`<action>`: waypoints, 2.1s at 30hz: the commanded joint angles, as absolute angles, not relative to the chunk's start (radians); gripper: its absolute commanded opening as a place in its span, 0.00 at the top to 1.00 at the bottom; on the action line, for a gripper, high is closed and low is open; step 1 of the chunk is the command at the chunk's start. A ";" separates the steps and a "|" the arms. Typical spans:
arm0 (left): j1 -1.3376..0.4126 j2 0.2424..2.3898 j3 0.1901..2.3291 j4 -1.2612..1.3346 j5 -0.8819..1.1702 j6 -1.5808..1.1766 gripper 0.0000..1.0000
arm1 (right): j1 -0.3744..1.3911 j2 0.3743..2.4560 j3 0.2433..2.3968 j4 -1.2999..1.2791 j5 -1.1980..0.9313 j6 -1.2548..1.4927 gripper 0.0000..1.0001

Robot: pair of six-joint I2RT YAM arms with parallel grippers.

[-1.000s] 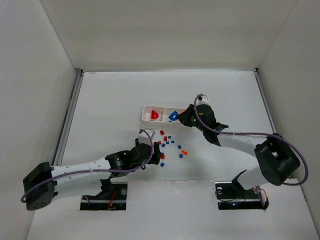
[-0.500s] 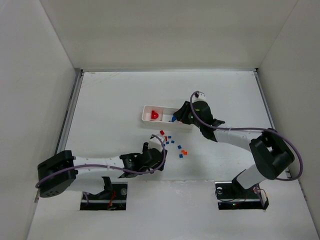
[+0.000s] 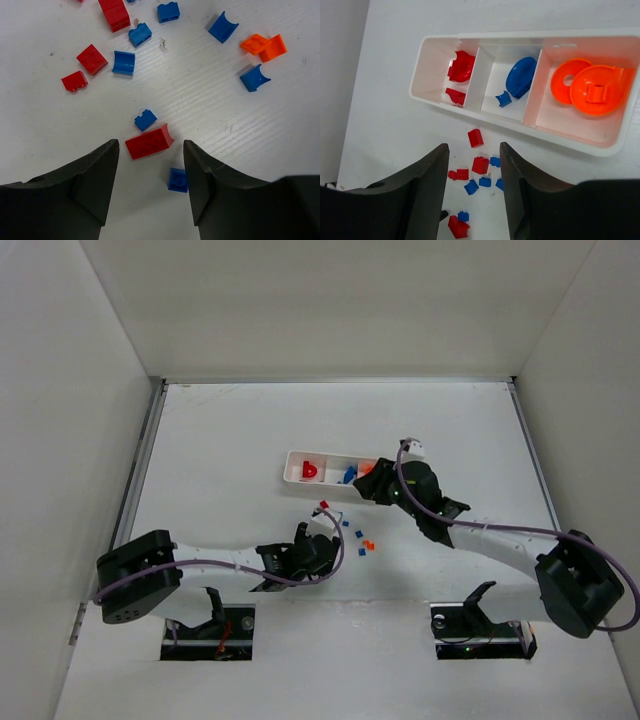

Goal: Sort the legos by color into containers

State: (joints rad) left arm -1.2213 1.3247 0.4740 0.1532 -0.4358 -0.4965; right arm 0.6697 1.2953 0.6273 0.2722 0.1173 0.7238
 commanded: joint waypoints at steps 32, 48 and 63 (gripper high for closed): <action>-0.918 1.268 0.730 0.228 -0.551 -0.472 0.77 | 0.886 1.032 0.456 -0.032 0.320 0.715 0.69; -0.660 1.632 0.946 0.310 -0.426 -0.482 0.75 | 1.061 1.124 0.477 -0.161 0.456 0.836 0.52; -0.659 1.649 0.939 0.337 -0.431 -0.472 0.50 | 1.061 1.296 0.568 -0.173 0.480 0.799 0.58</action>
State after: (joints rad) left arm -0.6537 1.7130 0.9302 0.2951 -0.4248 -0.4828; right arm 1.0550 1.2747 0.5236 -0.1684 0.4515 0.8093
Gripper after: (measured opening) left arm 0.486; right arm 0.428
